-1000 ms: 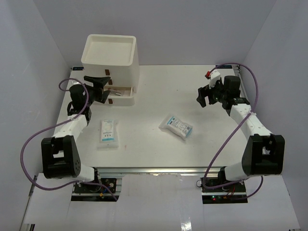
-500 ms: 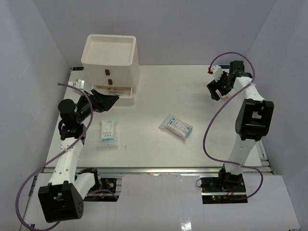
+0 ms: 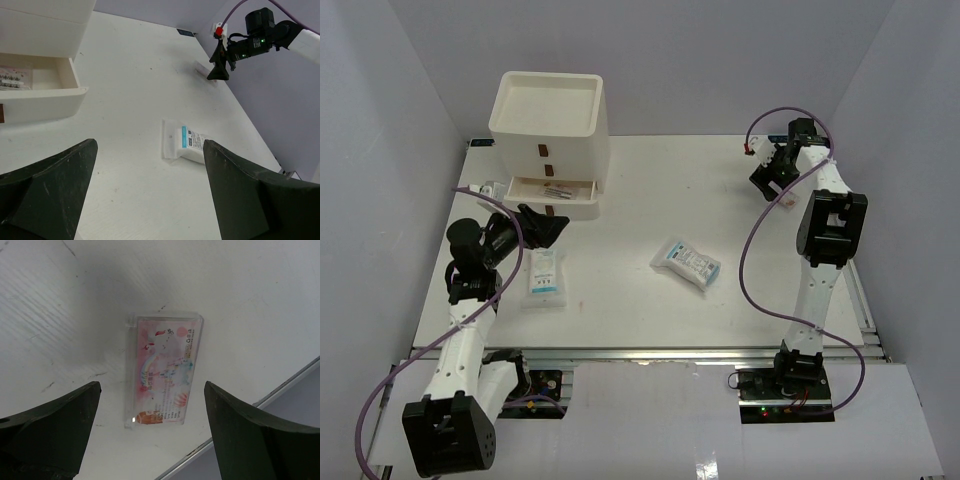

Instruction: Organize the makeup

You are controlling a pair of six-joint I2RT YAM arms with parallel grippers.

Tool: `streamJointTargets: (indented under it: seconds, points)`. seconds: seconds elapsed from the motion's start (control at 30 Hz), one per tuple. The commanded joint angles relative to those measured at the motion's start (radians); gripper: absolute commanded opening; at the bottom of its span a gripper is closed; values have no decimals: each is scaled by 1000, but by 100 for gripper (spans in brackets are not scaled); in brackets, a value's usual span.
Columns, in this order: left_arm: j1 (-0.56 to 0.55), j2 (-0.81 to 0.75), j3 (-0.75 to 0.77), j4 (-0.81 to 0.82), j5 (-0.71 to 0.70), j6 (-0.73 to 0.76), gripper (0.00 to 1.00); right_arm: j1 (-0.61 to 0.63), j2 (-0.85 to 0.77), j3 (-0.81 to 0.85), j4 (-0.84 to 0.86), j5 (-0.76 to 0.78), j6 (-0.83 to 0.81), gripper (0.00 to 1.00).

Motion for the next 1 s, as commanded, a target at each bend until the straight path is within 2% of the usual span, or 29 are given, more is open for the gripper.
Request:
streamJointTargets:
  seconds: [0.0,0.4,0.6,0.97]
  points:
    - [-2,-26,4,-11,-10,39,98,-5,52,87,-52,57,-60,92]
    - [-2,-34,8,-28,-32,58,98,-52,142,170,-69,52,-112,96]
    - [-2,-32,8,-32,-39,62,98,-72,196,236,-158,17,-155,99]
    - [0,-34,8,-38,-47,65,98,-69,196,250,-322,0,-310,81]
